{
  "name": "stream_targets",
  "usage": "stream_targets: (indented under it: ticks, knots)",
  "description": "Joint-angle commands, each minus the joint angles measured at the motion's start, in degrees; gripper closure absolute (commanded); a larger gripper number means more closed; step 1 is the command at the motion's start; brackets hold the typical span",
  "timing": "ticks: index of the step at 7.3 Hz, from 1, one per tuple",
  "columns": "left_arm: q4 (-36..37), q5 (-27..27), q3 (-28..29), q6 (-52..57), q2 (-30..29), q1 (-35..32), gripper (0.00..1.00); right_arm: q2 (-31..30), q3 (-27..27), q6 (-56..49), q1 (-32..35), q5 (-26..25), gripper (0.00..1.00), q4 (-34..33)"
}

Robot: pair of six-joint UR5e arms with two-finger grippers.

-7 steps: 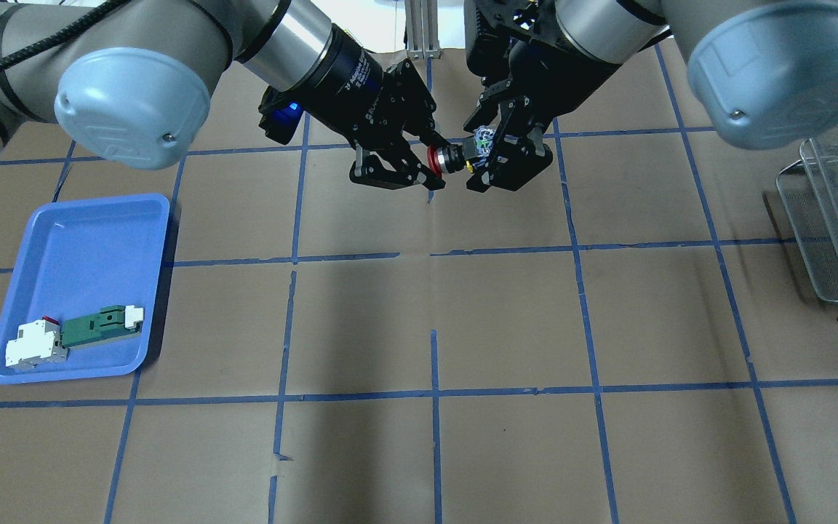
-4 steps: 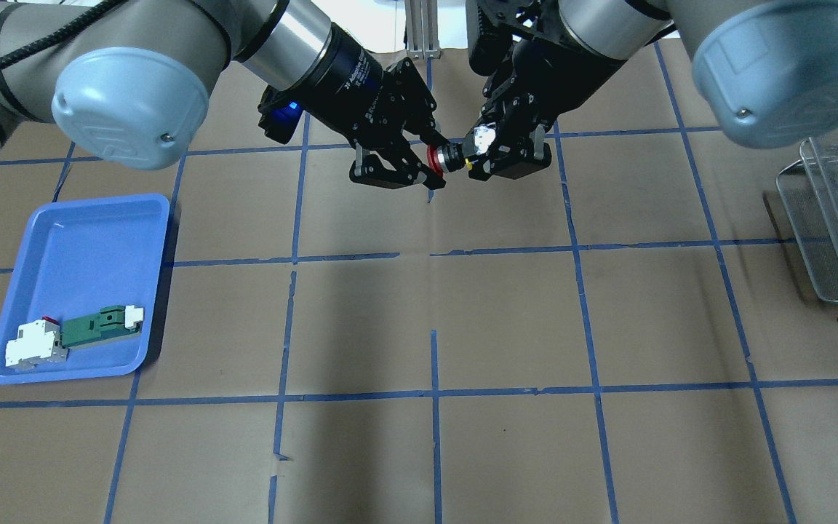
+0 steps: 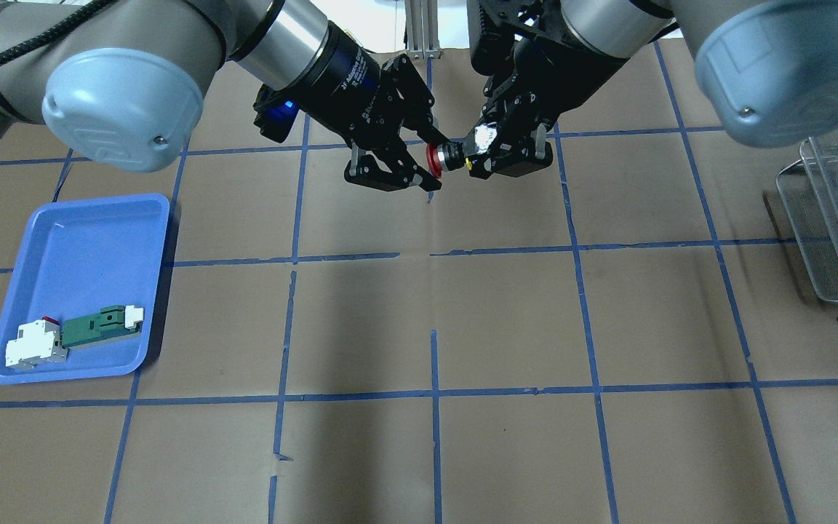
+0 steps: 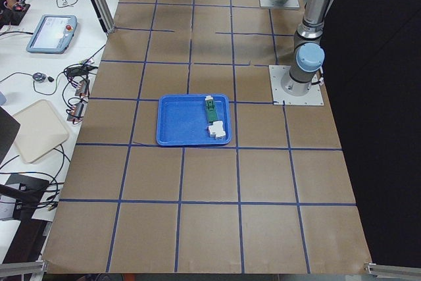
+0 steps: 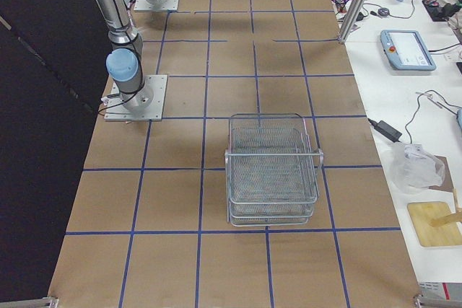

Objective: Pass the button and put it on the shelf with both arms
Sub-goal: 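Close the right gripper on the button while the left gripper opens and withdraws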

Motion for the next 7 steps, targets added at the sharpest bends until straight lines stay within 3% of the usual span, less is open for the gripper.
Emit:
stream_targets:
  ticks: [1, 2, 4, 6, 7]
  knots:
    - [0.01, 0.26, -0.11, 0.26, 0.76, 0.09, 0.05, 0.09, -0.08, -0.02, 0.01, -0.07, 0.75, -0.05]
    - [0.19, 3.83, -0.02, 3.31, 0.76, 0.87, 0.05, 0.18, 0.0, -0.11, -0.25, -0.33, 0.75, -0.05]
    - [-0.42, 24.61, 0.24, 25.38, 0.67, 7.86, 0.02, 0.45, 0.71, -0.73, -2.35, -7.32, 0.76, -0.31]
    - [-1.21, 30.81, -0.89, 45.69, 1.02, 15.97, 0.0, 0.36, 0.8, -2.72, -8.91, -8.5, 0.76, -0.14]
    - [-1.13, 39.9, -0.21, 55.36, 1.29, 16.35, 0.0, 0.62, 0.88, -9.45, -14.95, -8.33, 0.76, 0.56]
